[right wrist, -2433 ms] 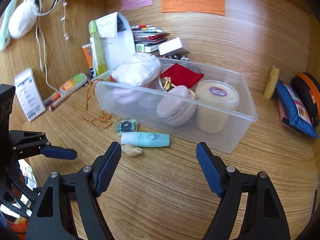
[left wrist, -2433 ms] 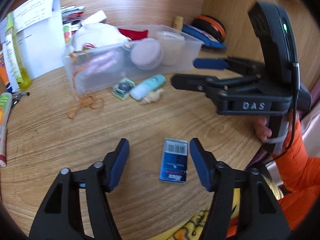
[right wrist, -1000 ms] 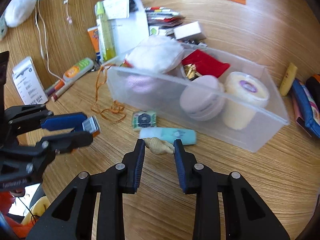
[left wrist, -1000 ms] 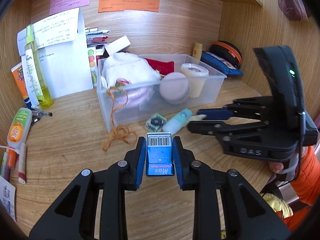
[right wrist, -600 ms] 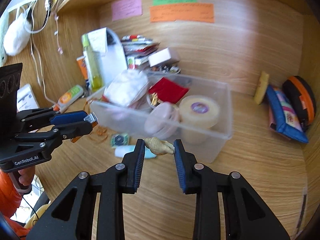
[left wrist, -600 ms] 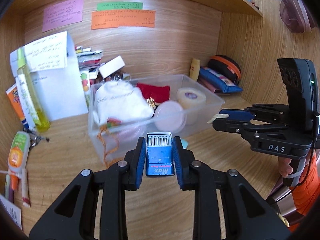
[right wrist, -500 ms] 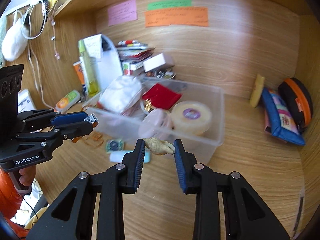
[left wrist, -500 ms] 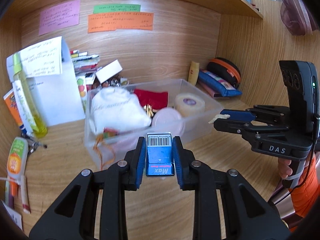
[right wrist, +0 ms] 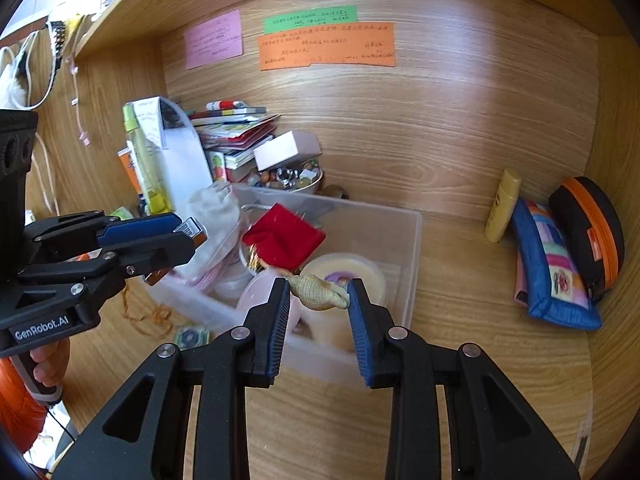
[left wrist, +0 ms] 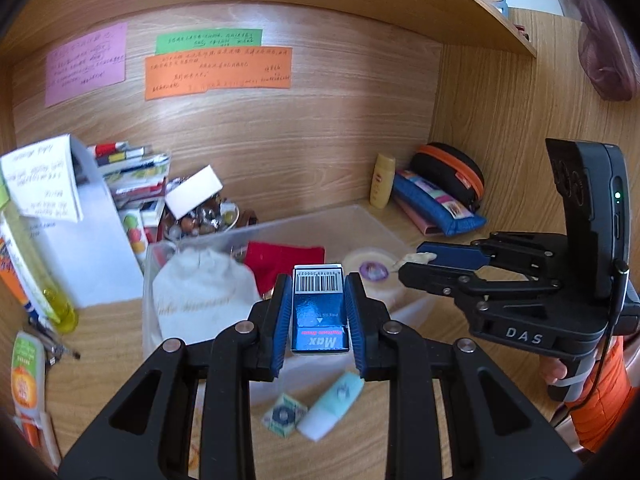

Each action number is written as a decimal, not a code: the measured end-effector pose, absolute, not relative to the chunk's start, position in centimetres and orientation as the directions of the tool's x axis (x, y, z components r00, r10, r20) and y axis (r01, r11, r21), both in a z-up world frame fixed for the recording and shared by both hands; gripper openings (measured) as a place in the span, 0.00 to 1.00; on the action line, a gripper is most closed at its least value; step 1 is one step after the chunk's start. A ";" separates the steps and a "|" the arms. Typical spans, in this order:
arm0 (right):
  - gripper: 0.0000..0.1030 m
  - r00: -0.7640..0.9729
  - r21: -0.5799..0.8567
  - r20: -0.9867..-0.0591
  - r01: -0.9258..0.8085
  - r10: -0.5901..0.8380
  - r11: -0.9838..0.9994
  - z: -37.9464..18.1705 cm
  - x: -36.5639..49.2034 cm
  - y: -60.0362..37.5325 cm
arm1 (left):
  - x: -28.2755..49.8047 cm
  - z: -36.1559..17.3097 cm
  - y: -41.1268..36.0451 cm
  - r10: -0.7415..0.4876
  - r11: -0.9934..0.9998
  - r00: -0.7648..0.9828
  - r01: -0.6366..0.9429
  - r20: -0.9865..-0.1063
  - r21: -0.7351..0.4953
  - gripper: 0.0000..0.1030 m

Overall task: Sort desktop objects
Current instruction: 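Carry the blue Max box and beige shell over the clear box with both grippers, then open both grippers to drop the Max box and shell into the clear box, then lower the right gripper to the mint-green tube and grasp it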

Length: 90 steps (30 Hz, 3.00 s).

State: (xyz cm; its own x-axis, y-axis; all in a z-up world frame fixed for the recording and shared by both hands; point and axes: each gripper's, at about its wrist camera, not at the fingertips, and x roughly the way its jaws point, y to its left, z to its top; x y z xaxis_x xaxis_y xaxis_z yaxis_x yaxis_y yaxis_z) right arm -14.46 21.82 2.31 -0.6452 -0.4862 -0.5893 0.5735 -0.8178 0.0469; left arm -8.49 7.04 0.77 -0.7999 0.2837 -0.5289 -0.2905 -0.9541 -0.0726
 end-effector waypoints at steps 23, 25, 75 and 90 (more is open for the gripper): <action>0.26 -0.674 0.016 -0.623 0.496 -0.397 -0.868 0.6 -21.5 20.3 | -15.7 -1.9 7.8 0.240 -0.968 -0.763 -0.231 -0.600 -0.094 0.26; 0.26 -0.673 0.012 -0.626 0.497 -0.394 -0.868 0.4 -21.6 20.2 | -15.8 -2.2 8.0 0.222 -0.972 -0.764 -0.223 -0.606 -0.074 0.26; 0.76 -0.745 -0.092 -0.538 0.517 -0.394 -0.851 2.2 -16.5 20.4 | -10.4 0.6 4.1 0.109 -0.994 -0.869 -0.079 -0.482 -0.081 0.92; 0.81 -0.637 -0.090 -0.613 0.644 -0.467 -0.760 0.0 -9.0 20.1 | -4.4 -1.5 0.1 0.067 -0.997 -0.821 -0.028 -0.567 -0.077 0.93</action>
